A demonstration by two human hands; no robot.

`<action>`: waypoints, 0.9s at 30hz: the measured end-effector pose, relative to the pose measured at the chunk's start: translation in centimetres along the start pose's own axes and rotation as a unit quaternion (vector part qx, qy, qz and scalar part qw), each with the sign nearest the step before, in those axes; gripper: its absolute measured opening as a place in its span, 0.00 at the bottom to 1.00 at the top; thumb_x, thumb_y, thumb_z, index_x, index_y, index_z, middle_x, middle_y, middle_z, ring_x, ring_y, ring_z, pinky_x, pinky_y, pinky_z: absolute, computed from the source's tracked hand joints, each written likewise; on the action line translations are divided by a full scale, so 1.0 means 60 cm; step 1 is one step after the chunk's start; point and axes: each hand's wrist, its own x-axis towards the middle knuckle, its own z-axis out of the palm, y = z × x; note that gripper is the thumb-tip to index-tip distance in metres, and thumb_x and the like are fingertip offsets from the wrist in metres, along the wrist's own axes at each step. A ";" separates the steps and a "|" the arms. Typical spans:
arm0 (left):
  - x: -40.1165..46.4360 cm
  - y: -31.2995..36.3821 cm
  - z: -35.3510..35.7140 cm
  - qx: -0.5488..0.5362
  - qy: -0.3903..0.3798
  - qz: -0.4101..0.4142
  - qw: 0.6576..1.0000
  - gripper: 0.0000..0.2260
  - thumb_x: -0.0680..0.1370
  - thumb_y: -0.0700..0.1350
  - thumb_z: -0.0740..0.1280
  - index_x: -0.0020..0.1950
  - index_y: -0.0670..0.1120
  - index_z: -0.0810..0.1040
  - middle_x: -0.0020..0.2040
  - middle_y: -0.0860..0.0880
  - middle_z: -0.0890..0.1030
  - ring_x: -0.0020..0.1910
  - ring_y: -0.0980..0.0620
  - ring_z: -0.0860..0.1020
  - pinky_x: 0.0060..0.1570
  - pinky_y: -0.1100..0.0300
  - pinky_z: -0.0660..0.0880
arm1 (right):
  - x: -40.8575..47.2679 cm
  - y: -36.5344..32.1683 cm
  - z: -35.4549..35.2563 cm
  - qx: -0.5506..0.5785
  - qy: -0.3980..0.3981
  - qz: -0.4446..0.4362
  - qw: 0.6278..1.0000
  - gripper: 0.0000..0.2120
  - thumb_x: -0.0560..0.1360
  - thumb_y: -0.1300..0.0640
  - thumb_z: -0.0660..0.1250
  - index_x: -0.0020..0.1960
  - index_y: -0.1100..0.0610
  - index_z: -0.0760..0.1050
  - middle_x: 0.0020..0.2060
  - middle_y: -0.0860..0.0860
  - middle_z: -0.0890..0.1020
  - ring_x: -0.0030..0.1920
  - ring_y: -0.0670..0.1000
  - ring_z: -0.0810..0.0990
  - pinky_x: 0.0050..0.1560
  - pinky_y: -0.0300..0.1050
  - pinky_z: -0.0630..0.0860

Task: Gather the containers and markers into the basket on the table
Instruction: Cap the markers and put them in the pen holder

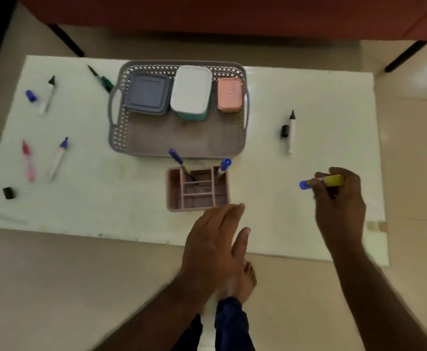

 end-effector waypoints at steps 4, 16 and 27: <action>0.021 -0.047 -0.058 0.034 0.079 -0.006 0.996 0.19 0.79 0.51 0.66 0.66 0.43 0.76 0.61 0.46 0.79 0.61 0.49 0.76 0.59 0.54 0.75 | -0.065 -0.087 0.068 0.031 -0.092 -0.064 0.993 0.14 0.79 0.51 0.66 0.62 0.47 0.69 0.51 0.38 0.83 0.46 0.38 0.81 0.43 0.33 0.74; -0.009 -0.190 -0.079 0.194 -0.081 -0.212 0.954 0.53 0.68 0.81 0.47 0.80 0.44 0.50 0.81 0.42 0.48 0.80 0.41 0.48 0.76 0.40 0.49 | -0.130 -0.194 0.240 -0.196 -0.281 -0.192 0.920 0.13 0.79 0.53 0.65 0.63 0.51 0.74 0.54 0.48 0.82 0.52 0.48 0.80 0.51 0.43 0.78; -0.002 -0.204 -0.058 0.166 -0.102 -0.214 0.957 0.54 0.67 0.80 0.50 0.80 0.44 0.45 0.81 0.42 0.46 0.80 0.41 0.47 0.76 0.41 0.49 | -0.110 -0.181 0.252 -0.269 -0.292 -0.172 0.901 0.11 0.78 0.55 0.65 0.60 0.51 0.75 0.51 0.49 0.83 0.48 0.49 0.81 0.49 0.44 0.80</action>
